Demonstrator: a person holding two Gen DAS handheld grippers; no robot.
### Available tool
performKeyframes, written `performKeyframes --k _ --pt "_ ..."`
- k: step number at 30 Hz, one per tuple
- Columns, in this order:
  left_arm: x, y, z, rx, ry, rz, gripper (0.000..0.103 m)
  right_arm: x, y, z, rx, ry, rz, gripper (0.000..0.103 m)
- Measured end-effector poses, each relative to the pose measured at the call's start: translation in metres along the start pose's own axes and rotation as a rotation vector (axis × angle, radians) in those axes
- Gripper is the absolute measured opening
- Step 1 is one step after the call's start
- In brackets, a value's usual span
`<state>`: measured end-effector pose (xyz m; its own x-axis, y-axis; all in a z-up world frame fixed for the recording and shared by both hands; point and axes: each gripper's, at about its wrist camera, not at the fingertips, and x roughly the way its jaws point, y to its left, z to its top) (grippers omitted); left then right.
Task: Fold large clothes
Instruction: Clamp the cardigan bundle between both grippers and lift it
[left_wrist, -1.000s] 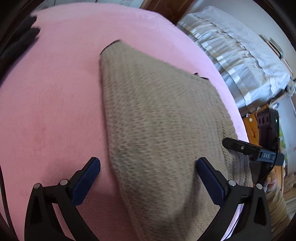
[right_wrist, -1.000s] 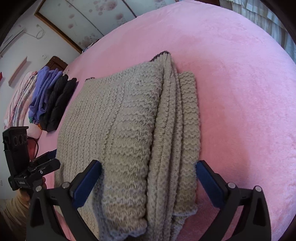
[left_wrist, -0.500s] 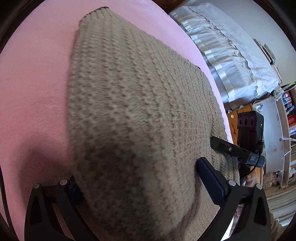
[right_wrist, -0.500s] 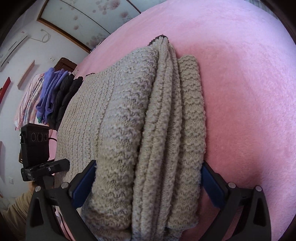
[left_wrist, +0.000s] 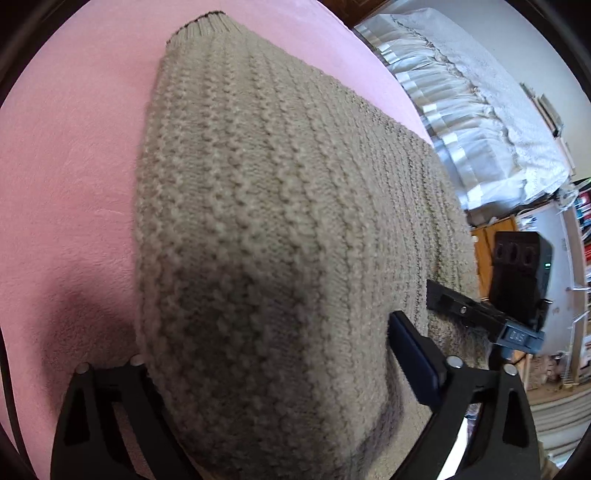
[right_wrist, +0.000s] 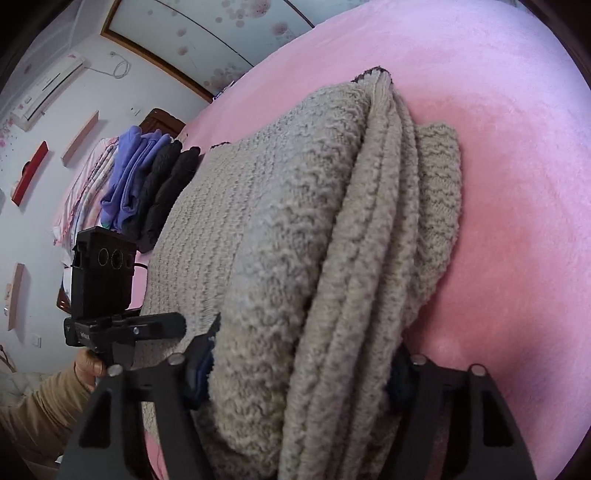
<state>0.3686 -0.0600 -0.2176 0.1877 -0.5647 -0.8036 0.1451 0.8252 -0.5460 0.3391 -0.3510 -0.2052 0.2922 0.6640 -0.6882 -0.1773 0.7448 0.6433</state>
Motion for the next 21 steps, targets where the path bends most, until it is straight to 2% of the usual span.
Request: performKeyframes --k 3,5,9,12,16,21 --pt "-0.015 -0.017 -0.005 0.043 -0.041 0.069 0.073 -0.004 0.014 -0.004 -0.015 -0.019 -0.052 0.061" --pt "-0.027 -0.029 -0.010 0.088 -0.060 0.082 0.061 -0.010 0.025 -0.007 -0.032 -0.044 -0.079 0.059" --pt "-0.057 -0.047 -0.030 0.141 -0.051 0.096 0.058 -0.031 0.058 -0.022 -0.065 -0.101 -0.071 0.056" --pt "-0.089 -0.050 -0.050 0.144 -0.041 0.076 0.058 -0.048 0.096 -0.042 -0.128 -0.122 -0.072 0.055" --pt "-0.156 -0.050 -0.085 0.138 -0.075 0.055 0.058 -0.072 0.145 -0.072 -0.155 -0.143 -0.046 0.055" --pt "-0.251 -0.042 -0.114 0.135 -0.137 0.073 0.058 -0.088 0.220 -0.094 -0.208 -0.159 0.016 0.055"
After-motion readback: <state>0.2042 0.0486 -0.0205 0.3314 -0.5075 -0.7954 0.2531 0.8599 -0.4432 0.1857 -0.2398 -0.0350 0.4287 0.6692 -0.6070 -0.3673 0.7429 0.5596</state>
